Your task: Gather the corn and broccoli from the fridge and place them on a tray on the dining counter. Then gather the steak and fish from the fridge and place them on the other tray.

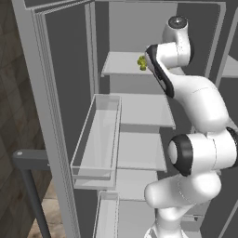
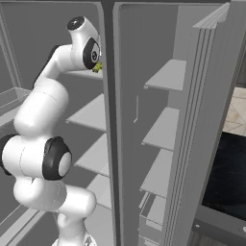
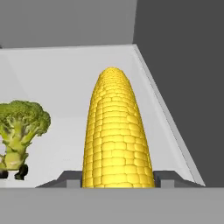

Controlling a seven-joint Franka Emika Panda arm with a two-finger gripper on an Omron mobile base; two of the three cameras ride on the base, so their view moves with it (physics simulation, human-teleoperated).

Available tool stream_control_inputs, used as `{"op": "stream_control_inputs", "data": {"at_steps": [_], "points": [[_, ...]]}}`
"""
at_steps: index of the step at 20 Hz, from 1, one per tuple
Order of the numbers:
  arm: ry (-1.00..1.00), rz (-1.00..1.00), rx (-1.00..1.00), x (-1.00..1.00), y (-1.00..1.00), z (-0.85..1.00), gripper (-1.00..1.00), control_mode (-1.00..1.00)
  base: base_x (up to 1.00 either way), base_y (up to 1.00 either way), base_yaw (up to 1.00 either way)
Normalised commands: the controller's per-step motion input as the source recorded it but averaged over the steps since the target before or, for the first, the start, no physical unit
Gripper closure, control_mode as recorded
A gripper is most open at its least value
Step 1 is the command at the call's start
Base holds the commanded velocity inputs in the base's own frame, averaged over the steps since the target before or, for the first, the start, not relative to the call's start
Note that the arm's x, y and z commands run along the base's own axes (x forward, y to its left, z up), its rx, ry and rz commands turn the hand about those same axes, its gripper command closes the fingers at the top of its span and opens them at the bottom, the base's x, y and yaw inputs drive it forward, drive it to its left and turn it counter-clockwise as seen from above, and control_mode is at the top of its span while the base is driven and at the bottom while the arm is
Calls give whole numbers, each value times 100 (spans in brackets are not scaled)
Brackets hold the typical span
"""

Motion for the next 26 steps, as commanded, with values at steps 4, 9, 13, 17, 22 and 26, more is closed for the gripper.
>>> {"op": "stream_control_inputs", "data": {"at_steps": [4, 9, 13, 17, 22, 26], "points": [[0, 0, 1, -84, 1, 1, 100, -100, 0, 0, 0], [0, 0, 0, -71, 10, 2, 100, -100, 0, 0, 0], [0, 1, 0, -69, 5, 10, 100, -100, 0, 0, 0], [0, 2, 0, -76, 11, 9, 100, -100, 0, 0, 0], [0, 4, 0, -80, 11, 5, 100, -100, 0, 0, 0], [0, 4, 0, -78, 11, 1, 100, -100, 0, 0, 0]]}}
